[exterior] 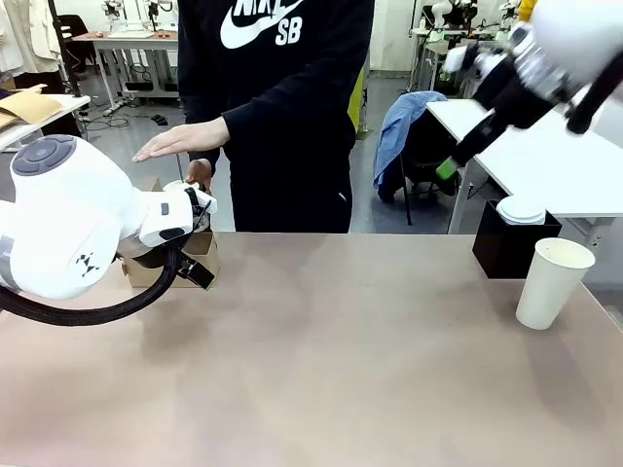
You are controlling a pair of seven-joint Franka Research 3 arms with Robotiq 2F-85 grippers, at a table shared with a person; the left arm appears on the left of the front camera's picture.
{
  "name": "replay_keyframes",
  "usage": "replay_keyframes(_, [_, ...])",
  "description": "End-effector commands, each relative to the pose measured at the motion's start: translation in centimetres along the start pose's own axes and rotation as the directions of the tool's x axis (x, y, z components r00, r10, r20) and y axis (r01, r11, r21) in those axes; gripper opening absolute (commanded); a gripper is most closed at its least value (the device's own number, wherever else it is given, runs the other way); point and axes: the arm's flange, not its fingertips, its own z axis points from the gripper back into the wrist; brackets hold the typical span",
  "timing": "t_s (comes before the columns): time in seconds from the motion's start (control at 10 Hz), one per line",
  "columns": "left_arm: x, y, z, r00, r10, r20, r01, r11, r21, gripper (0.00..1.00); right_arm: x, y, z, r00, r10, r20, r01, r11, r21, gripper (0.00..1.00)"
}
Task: Pour a drink into a cup and package it in a carrier.
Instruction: Pick up the 600 ml Paper Cup and place it in the middle top area of the table.
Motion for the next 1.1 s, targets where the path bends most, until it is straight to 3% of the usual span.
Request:
replay_keyframes(0.0, [0.0,0.0,0.0,1.0,0.0,0.0,0.0,1.0,0.0,1.0,-2.6,-5.2,2.7,0.99,0.136,0.046,-0.142,0.977,0.16,1.0])
replay_keyframes(0.2, [0.0,0.0,0.0,1.0,0.0,0.0,0.0,1.0,0.0,1.0,-7.7,-8.5,6.3,0.976,0.137,0.172,-0.171,0.964,0.203,1.0])
replay_keyframes(0.3, [0.0,0.0,0.0,1.0,0.0,0.0,0.0,1.0,0.0,1.0,-12.4,-10.4,7.5,0.966,0.114,0.234,-0.169,0.958,0.233,1.0])
replay_keyframes(0.5, [0.0,0.0,0.0,1.0,0.0,0.0,0.0,1.0,0.0,1.0,-21.1,-13.0,7.8,0.9,0.099,0.424,-0.225,0.94,0.258,1.0])
replay_keyframes(0.6, [0.0,0.0,0.0,1.0,0.0,0.0,0.0,1.0,0.0,1.0,-25.4,-13.8,6.9,0.844,0.137,0.518,-0.283,0.935,0.214,1.0])
replay_keyframes(0.7, [0.0,0.0,0.0,1.0,0.0,0.0,0.0,1.0,0.0,1.0,-27.5,-14.4,6.2,0.814,0.133,0.565,-0.295,0.933,0.206,1.0])
replay_keyframes(0.8, [0.0,0.0,0.0,1.0,0.0,0.0,0.0,1.0,0.0,1.0,-28.7,-14.6,5.0,0.792,0.129,0.596,-0.309,0.928,0.209,1.0])
replay_keyframes(0.9, [0.0,0.0,0.0,1.0,0.0,0.0,0.0,1.0,0.0,1.0,-27.0,-13.1,8.1,0.862,0.117,0.493,-0.237,0.953,0.188,1.0])
replay_keyframes(1.0, [0.0,0.0,0.0,1.0,0.0,0.0,0.0,1.0,0.0,1.0,-27.0,-13.1,8.1,0.862,0.117,0.493,-0.237,0.953,0.188,1.0])
